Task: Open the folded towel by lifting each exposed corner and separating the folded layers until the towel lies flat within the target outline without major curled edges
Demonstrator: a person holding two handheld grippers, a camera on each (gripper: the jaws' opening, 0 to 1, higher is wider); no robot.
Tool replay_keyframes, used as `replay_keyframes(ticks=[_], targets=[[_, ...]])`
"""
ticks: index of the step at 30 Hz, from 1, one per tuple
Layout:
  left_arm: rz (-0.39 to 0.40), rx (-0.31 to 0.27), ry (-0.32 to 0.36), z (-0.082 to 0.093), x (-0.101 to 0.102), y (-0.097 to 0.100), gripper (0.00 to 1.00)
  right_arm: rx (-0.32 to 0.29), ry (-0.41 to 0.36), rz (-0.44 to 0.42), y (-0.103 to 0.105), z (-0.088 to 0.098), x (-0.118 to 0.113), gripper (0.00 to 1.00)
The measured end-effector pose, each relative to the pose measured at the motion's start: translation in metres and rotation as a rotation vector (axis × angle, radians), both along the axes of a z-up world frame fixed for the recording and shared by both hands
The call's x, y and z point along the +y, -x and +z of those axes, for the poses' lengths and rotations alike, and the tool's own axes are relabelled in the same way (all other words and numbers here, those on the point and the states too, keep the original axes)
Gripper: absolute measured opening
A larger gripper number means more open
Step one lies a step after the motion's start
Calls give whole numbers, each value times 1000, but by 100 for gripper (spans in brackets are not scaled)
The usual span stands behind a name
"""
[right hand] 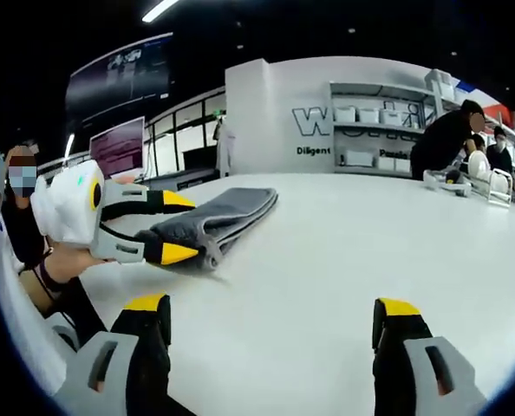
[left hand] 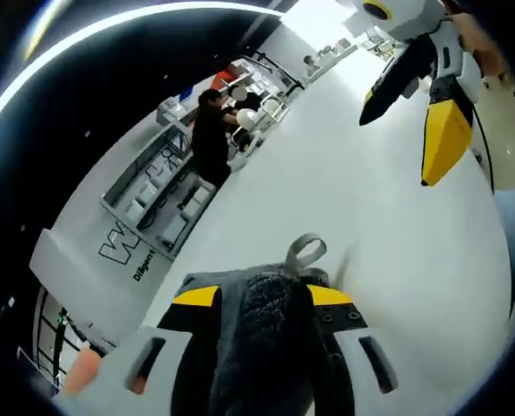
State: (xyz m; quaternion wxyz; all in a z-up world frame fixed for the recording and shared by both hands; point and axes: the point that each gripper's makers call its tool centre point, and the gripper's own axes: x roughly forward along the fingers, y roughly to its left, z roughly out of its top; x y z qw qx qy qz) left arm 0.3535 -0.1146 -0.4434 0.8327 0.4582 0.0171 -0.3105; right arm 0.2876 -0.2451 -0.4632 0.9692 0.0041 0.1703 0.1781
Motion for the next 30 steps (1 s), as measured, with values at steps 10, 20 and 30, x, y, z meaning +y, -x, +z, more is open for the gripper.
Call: replay_keyframes(ticks=[10,20,30], targets=[[-12,-2,-78,-6,-9,-5,24,3,-24,25,3,-7,5,98],[-2,76,-52,-11,-8,-9,11,3,-39,17,6,-7,-3,97],[5,278,265,1,0,-7,6,-2,-48,42,3,-10,4,97]])
